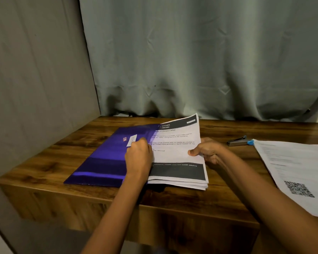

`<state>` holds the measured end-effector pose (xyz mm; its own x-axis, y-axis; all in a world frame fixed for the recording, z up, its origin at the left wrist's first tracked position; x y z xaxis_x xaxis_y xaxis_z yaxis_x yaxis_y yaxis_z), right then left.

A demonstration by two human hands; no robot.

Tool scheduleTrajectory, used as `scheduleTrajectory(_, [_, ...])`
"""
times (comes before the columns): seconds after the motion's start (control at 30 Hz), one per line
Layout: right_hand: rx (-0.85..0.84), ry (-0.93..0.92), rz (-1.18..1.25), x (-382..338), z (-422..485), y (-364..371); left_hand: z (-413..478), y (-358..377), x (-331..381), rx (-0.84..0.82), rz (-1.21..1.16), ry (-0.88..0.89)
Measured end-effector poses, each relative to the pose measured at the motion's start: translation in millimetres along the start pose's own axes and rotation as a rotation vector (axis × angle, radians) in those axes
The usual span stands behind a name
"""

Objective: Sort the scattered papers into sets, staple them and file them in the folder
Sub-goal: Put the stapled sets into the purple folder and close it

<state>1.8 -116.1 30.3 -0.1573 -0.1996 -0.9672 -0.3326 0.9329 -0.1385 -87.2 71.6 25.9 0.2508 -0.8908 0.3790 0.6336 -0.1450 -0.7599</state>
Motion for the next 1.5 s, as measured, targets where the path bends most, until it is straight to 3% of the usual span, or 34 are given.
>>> scheduleTrajectory(0.23, [0.045, -0.049, 0.070, -8.8, 8.6, 36.5, -4.5, 2.3, 3.9, -0.030, 0.050, 0.041])
scheduleTrajectory(0.63, [-0.110, 0.014, 0.274, -9.3, 32.4, 91.0, -7.1, 7.4, 9.9, -0.046, 0.096, 0.051])
scheduleTrajectory(0.93, [0.180, -0.118, 0.073, 0.7, 52.3, 84.1, -8.0, 10.4, 9.7, -0.030, 0.083, 0.072])
scheduleTrajectory(1.2, [0.062, -0.038, 0.237, 0.2, 62.4, 99.1, -9.0, 11.6, 10.9, -0.022, 0.079, 0.093])
scheduleTrajectory(1.5, [0.043, -0.032, 0.208, 3.0, 61.7, 97.9, -12.1, 15.7, 10.8, -0.059, 0.102, 0.094])
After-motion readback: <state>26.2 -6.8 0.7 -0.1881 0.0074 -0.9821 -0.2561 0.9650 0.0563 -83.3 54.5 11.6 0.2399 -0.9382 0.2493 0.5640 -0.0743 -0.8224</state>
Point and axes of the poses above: each hand's wrist, its own z-axis towards the middle knuckle, its own y-axis out of the palm, x = y × z, the point moved 2 cm from there along z, towards the middle knuckle, and after that the axes turned 1 degree about -y, right-handed, at the moved point
